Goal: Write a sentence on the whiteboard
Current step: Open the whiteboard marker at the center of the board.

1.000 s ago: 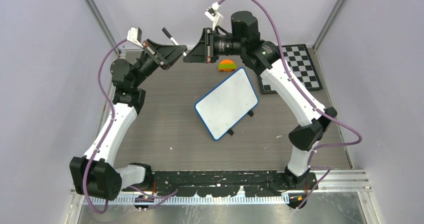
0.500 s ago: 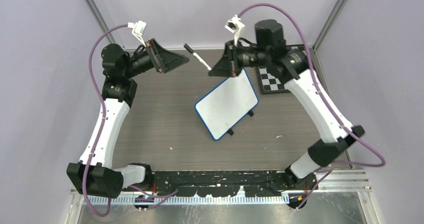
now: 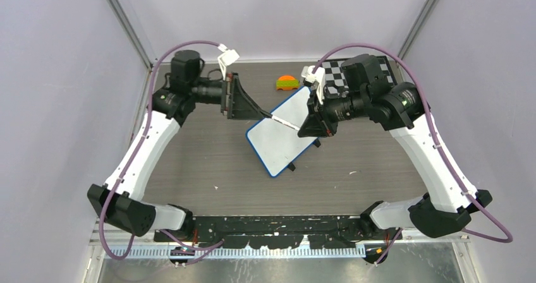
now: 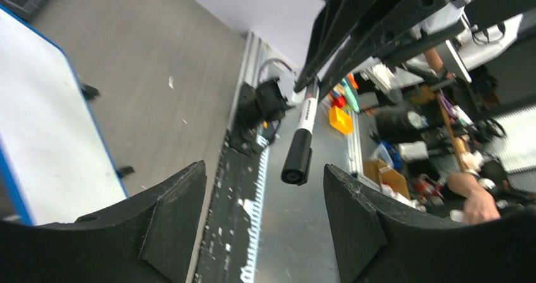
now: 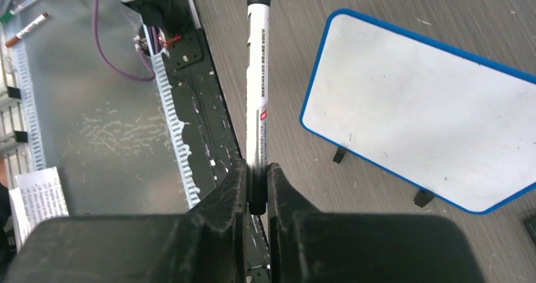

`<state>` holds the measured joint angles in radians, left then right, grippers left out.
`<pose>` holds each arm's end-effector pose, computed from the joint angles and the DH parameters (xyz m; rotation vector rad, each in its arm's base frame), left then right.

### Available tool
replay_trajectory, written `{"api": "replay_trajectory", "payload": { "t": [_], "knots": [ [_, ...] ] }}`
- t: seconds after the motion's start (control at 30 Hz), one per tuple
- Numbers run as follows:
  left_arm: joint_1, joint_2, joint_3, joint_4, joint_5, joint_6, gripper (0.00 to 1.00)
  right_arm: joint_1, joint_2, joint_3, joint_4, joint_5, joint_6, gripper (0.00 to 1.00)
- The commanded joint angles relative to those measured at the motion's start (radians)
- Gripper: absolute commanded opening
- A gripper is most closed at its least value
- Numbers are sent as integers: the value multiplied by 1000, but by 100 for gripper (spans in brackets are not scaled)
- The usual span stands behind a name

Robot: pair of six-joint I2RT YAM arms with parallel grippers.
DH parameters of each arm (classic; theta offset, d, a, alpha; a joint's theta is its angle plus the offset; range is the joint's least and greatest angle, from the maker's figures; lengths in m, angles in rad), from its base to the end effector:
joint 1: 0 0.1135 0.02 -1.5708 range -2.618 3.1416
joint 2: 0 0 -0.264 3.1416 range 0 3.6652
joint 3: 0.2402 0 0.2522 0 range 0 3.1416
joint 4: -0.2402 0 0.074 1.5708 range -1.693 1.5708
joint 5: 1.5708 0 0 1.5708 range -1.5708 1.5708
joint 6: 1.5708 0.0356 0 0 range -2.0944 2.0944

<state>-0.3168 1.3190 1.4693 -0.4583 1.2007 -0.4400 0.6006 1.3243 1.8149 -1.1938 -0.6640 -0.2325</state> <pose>0.2464 -0.1157 0.4388 0.7808 1.8337 -1.6153 0.1701 0.1431 0.4719 -1.2315 1.9008 0.9476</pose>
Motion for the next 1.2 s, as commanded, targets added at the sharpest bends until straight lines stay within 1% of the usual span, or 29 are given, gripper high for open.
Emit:
{"api": "replay_trajectory", "payload": {
  "t": [0.0,0.2,0.33,0.4,0.53,0.7,0.83,0.87,0.9,0.93,1.0,1.03,1.1,1.17],
  "knots": [
    [-62,11,46,-148,35,81,69,5,-19,4,-84,39,-120,0],
    [-101,43,28,-106,64,37,63,9,-21,-4,-108,53,-161,0],
    [-141,65,8,-77,73,2,57,15,-22,-12,-99,92,-171,0],
    [-153,72,-14,-33,77,-51,54,17,-26,-20,-90,104,-175,0],
    [-159,83,-56,118,103,-185,41,23,-25,-21,-95,103,-177,0],
    [-182,95,-62,124,113,-189,26,27,-24,-19,-96,106,-183,0],
    [-186,98,-75,128,114,-192,3,30,-22,-16,-96,106,-186,0],
    [-186,98,-77,129,114,-192,0,31,-22,-16,-89,111,-178,0],
    [-186,95,-82,133,114,-192,0,30,-22,-15,-73,123,-160,4],
    [-185,89,-90,145,109,-191,0,31,-22,-12,-55,135,-136,15],
    [-179,68,-110,180,108,-191,0,29,-23,-5,-19,158,-92,48],
    [-171,57,-122,207,105,-201,0,27,-24,-2,7,171,-62,60],
    [-142,31,-166,314,103,-279,0,-3,-29,-3,78,164,10,73],
    [-98,7,-220,509,91,-416,0,-61,-19,-9,171,106,117,77]
  ]
}}
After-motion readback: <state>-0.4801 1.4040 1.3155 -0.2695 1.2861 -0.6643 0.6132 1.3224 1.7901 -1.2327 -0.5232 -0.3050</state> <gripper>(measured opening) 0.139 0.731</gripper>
